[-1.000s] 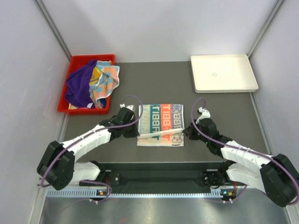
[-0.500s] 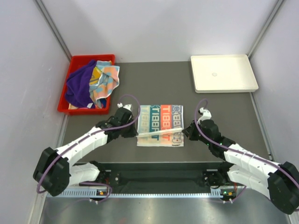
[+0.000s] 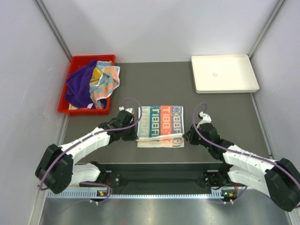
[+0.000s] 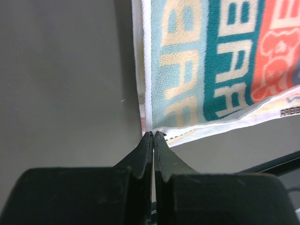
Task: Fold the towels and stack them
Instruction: Fold the towel
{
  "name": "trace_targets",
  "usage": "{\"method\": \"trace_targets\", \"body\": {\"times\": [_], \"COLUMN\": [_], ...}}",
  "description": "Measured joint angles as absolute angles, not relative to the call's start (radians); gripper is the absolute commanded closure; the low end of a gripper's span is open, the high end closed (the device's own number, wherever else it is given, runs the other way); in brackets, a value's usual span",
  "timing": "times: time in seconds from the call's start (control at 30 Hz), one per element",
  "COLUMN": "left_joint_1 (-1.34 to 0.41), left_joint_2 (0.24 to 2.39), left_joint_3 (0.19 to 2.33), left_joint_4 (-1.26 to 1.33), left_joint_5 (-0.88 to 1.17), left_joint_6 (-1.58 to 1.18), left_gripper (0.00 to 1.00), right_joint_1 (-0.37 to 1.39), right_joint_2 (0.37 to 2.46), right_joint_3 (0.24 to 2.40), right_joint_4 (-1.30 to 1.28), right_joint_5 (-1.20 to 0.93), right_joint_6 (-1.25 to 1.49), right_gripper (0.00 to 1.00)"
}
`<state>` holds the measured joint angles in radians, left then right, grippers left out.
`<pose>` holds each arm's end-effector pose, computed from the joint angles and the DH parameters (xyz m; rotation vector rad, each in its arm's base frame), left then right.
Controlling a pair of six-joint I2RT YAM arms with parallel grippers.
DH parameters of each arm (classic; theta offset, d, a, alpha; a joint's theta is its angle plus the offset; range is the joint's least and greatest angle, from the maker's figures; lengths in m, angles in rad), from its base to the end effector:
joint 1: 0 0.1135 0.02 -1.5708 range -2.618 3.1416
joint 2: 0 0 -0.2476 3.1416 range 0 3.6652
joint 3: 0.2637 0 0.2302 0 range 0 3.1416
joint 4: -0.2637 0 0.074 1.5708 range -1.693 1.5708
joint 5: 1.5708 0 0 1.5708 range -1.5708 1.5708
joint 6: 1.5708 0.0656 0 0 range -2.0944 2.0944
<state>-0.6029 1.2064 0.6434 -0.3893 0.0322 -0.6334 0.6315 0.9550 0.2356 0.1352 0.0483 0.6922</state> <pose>0.1904 -0.1337 0.1633 -0.0263 2.6078 -0.5171 0.1634 0.1156 0.1374 0.0971 2.2397 0.6979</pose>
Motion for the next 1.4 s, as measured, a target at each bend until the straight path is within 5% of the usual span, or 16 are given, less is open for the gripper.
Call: {"method": "trace_targets", "body": {"times": [0.27, 0.83, 1.4], "left_joint_1": [-0.603, -0.603, -0.458], "left_joint_2": [1.219, 1.161, 1.705], "left_joint_3": [0.628, 0.73, 1.117], "left_joint_4": [-0.398, -0.467, -0.227], "left_joint_5": [0.038, 0.048, 0.087], "left_joint_6": [-0.63, -0.625, -0.618], "left_gripper": [0.64, 0.76, 0.82], "right_joint_1": [0.632, 0.632, 0.561], "right_joint_2": [0.933, 0.963, 1.618], "right_joint_3": [0.235, 0.376, 0.913], "right_joint_4": [0.12, 0.01, 0.098], "right_joint_5": [0.052, 0.086, -0.029], "right_joint_6": [0.7, 0.683, 0.631], "right_gripper": [0.66, 0.64, 0.75]}}
